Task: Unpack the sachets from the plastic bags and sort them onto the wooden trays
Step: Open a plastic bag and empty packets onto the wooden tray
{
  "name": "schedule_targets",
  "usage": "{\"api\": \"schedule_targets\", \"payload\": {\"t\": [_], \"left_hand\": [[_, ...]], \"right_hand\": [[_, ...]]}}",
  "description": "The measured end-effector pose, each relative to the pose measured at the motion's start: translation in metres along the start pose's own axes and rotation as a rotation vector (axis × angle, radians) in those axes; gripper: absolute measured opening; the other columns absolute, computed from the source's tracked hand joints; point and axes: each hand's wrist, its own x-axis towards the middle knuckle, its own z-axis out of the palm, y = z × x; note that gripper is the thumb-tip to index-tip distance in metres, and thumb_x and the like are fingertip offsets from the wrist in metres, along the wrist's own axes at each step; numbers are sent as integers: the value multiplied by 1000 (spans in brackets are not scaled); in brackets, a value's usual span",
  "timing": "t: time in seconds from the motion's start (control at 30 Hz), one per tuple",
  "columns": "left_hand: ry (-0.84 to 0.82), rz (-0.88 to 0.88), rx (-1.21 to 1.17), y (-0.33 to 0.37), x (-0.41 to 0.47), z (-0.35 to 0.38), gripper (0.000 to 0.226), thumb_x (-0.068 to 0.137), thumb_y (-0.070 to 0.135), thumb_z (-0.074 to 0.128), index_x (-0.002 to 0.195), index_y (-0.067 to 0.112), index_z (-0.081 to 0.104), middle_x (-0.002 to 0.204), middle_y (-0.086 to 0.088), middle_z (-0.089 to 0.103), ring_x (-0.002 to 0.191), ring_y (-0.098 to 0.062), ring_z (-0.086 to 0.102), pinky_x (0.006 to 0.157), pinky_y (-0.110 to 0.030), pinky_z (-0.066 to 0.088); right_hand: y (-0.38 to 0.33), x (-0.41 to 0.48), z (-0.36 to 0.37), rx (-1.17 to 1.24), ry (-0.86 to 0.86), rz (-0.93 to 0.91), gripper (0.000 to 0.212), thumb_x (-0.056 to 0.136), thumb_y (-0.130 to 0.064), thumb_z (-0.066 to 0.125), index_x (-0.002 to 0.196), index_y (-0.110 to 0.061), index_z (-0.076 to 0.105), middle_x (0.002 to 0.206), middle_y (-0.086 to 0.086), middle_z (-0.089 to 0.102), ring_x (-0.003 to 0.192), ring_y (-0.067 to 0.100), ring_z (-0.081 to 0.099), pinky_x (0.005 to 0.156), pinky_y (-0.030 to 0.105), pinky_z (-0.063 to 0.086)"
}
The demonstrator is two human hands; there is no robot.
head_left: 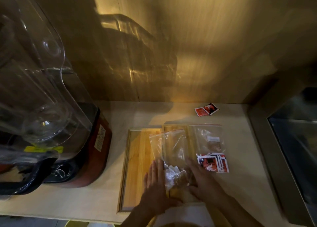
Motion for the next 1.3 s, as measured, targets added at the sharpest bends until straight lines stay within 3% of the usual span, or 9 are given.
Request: {"api": "schedule_targets", "payload": {"t": [0.13,0.27,0.4,0.5,0.6,0.7,0.87,1.17,1.3], "left_hand": [[249,33,-18,3,-2,12,108,70,84,17,147,7,9,153,-11,28,140,-27,31,110,-41,29],[195,30,-78,9,-5,-3,81,77,62,28,142,14,22,143,-2,44,128,-19,45,105,-32,32],[215,-27,-211,8,-5,-9,32,92,36,48,119,21,38,113,-1,65,97,-21,65,78,-34,52],[214,-23,-194,6,-3,-15,7,93,32,47,95,25,47,93,4,62,83,-16,62,72,-32,48],[238,22,-197,6,0,-21,8,91,25,49,84,26,52,81,10,56,76,-12,58,70,-31,50],[273,49,-223,9,5,-31,8,89,20,53,85,20,59,81,4,63,72,-11,57,65,-29,47],[353,113,-247,18,11,-56,9,88,21,57,83,17,63,72,9,56,67,-10,52,53,-20,34],[378,250,-250,20,12,-64,12,87,21,57,87,11,64,93,-1,59,90,-14,52,78,-25,40],[248,237,-395,26,5,-67,11,94,21,48,88,16,56,101,12,58,87,5,51,78,-14,38]], "right_hand": [[-4,-5,2,10,111,17,71,81,-19,61,139,-33,23,127,0,58,110,16,54,85,20,37],[-5,-5,3,105,149,83,58,84,-13,55,137,-24,36,112,4,65,98,17,58,84,27,43],[-2,-5,10,202,161,155,57,83,-10,52,136,-23,37,111,8,66,97,22,60,89,34,48],[-6,-7,5,308,203,176,40,81,-5,56,108,-34,50,91,-4,64,86,15,61,82,34,50],[-12,-7,-3,376,240,168,35,80,-9,62,84,-39,46,78,-7,61,78,11,60,71,33,49],[-19,-4,-14,416,275,151,33,83,-3,56,84,-35,48,70,-6,58,71,10,58,63,24,44],[-28,3,-35,500,350,141,41,82,6,52,81,-35,51,65,-3,51,64,15,51,65,35,46],[-37,3,-53,441,324,131,26,84,3,54,105,-9,64,62,-6,48,57,9,44,56,21,37],[-40,0,-56,408,317,141,26,85,0,54,107,-7,65,61,-5,49,56,9,46,52,13,37]]}}
